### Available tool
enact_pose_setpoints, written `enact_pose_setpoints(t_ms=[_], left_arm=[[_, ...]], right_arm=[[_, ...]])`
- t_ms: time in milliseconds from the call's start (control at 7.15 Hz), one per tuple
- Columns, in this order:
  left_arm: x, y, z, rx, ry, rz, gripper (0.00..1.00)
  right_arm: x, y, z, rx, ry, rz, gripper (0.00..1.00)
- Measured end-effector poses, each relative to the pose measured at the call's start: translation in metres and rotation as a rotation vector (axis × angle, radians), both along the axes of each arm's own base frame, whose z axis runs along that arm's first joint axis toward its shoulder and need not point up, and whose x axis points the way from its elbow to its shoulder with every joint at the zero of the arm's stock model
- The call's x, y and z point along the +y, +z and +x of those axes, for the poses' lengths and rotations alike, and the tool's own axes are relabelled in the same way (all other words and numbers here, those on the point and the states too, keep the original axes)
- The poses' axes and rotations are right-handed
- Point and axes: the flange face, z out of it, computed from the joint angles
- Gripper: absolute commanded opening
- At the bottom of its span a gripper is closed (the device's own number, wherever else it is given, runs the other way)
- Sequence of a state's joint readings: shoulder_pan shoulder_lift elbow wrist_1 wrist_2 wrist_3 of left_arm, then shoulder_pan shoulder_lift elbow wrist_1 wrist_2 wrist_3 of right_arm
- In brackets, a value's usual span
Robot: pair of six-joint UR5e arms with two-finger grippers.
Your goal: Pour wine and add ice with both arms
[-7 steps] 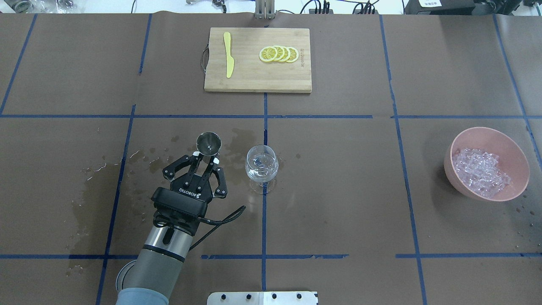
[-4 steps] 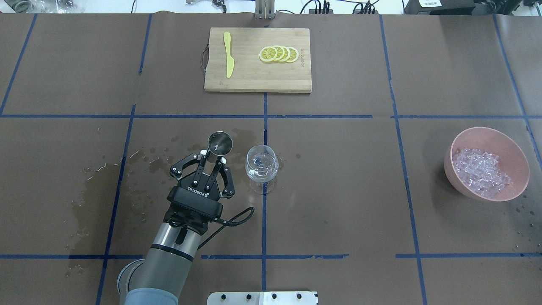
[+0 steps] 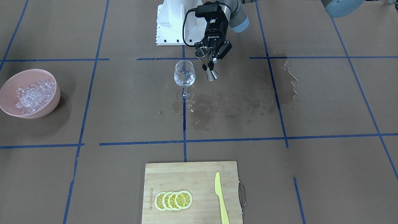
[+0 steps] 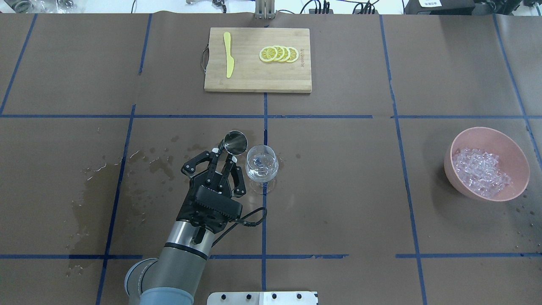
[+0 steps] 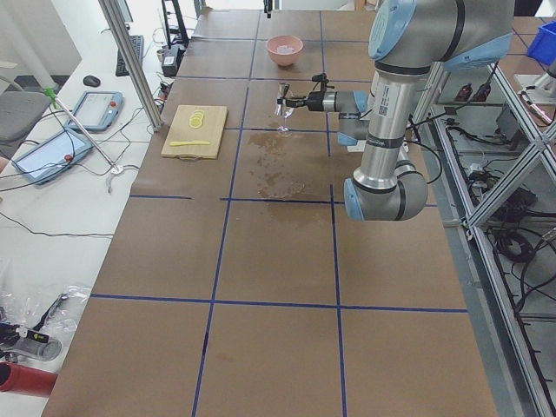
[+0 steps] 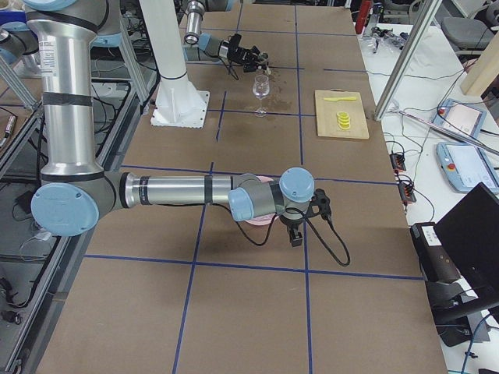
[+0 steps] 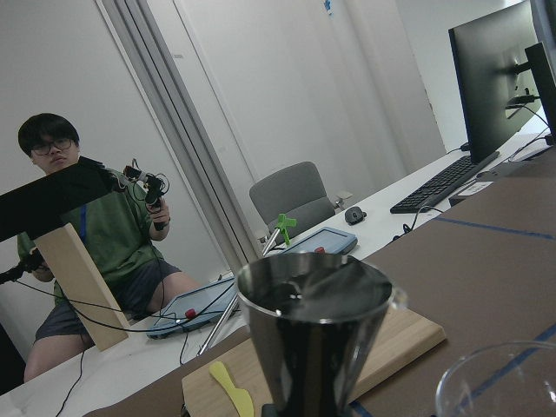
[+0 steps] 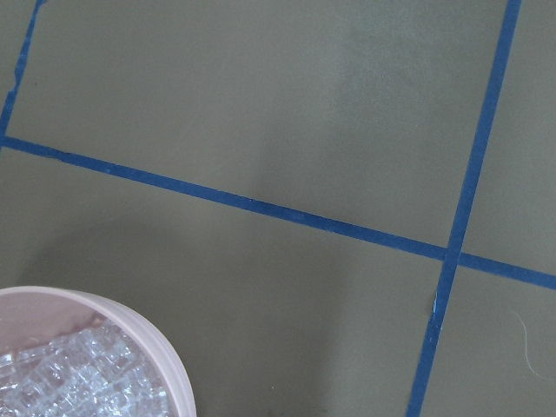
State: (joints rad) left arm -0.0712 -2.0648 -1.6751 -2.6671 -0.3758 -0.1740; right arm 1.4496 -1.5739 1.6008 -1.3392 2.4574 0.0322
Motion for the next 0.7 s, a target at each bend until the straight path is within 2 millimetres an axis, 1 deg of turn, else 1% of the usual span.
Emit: enact_pose_setpoints(t_ms=[280, 700], left_arm=[[-0.0006, -0.0052, 0.0021, -0.115, -0.006, 0.033, 0.0], [-0.0035, -0.0056, 0.0037, -0.262, -0.015, 0.069, 0.0]], right_arm=[[-0.001, 0.0035, -0.0001, 0.001, 0.0, -0.007, 1.0], [-0.0053, 0.0046, -0.0007, 0.001, 0.0, -0.009, 1.0]])
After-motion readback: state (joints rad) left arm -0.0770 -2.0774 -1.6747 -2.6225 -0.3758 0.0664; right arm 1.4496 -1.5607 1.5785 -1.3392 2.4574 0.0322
